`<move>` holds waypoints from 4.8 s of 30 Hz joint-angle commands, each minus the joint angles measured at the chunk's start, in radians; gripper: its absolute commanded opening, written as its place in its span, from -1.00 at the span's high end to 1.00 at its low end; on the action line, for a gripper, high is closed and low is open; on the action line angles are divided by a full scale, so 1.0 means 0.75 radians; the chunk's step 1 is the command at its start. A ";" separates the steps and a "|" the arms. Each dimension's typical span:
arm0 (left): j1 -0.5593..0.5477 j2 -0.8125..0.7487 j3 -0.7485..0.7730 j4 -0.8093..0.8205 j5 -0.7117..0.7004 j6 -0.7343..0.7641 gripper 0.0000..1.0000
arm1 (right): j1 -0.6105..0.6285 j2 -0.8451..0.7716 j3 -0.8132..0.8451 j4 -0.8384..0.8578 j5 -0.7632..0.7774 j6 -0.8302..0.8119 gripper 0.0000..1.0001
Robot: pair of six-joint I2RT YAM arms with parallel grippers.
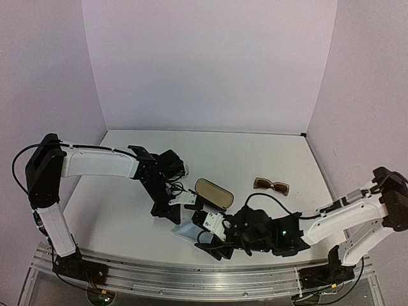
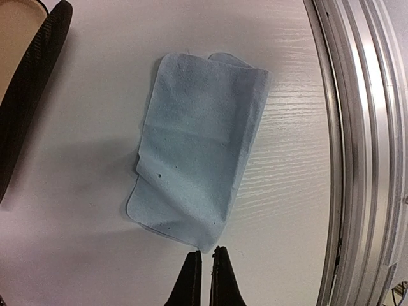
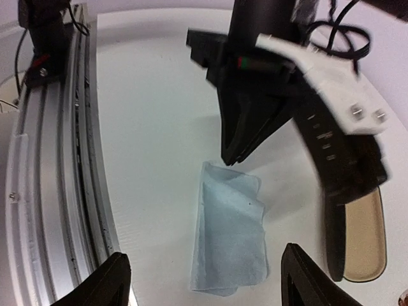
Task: Organize the sunglasses
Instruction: Fold the glasses cleaning cloth at the center of the board, then pick up the glasses cleaning cloth from the center of the board, then place the glasses cleaning cloth in the sunglasses case.
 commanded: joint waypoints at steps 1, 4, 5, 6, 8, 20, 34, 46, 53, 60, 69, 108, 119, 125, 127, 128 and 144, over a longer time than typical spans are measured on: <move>0.001 0.008 0.060 -0.034 0.041 -0.026 1.00 | 0.054 0.227 0.087 0.114 0.264 0.101 -0.43; 0.007 0.001 0.033 -0.046 0.067 0.017 1.00 | 0.059 0.293 0.089 0.099 0.321 0.121 -0.31; 0.014 -0.003 0.019 -0.040 0.075 0.032 1.00 | 0.059 0.295 0.087 0.094 0.308 0.119 -0.28; 0.020 -0.006 0.007 -0.033 0.082 0.044 1.00 | 0.059 0.295 0.086 0.086 0.285 0.116 -0.25; 0.033 -0.007 -0.007 -0.009 0.088 0.054 1.00 | 0.059 0.305 0.095 0.057 0.206 0.110 -0.22; 0.147 -0.109 -0.283 0.231 0.273 0.340 -0.03 | 0.040 0.453 0.184 -0.106 0.113 0.117 0.15; 0.146 -0.113 -0.554 0.695 0.414 0.616 -0.19 | 0.014 0.498 0.177 -0.195 0.129 0.267 0.40; 0.141 0.014 -0.522 0.842 0.319 0.592 -0.10 | 0.002 0.475 0.201 -0.259 0.158 0.247 1.00; 0.118 0.042 -0.564 0.878 0.240 0.671 0.28 | -0.022 0.415 0.203 -0.260 0.142 0.243 1.00; 0.113 0.035 -0.540 0.869 0.218 0.627 1.00 | -0.061 0.371 0.202 -0.260 0.112 0.248 1.00; 0.119 0.030 -0.420 0.793 0.109 0.457 1.00 | -0.129 0.259 0.179 -0.261 0.095 0.253 1.00; 0.166 0.174 0.330 0.552 -0.062 0.389 1.00 | -0.490 0.175 0.400 -0.329 0.169 0.060 1.00; 0.190 0.263 0.304 0.688 -0.047 0.483 1.00 | -0.544 0.277 0.411 -0.311 0.079 0.002 1.00; 0.190 0.260 0.203 0.613 0.021 0.528 1.00 | -0.543 0.312 0.383 -0.286 -0.035 0.015 1.00; 0.190 0.258 0.167 0.624 0.027 0.532 1.00 | -0.544 0.331 0.378 -0.282 -0.082 0.031 1.00; 0.190 0.258 0.163 0.619 0.031 0.529 1.00 | -0.544 0.336 0.372 -0.282 -0.102 0.039 1.00; 0.190 0.265 0.192 0.563 0.034 0.501 1.00 | -0.544 0.313 0.267 -0.278 -0.282 0.032 1.00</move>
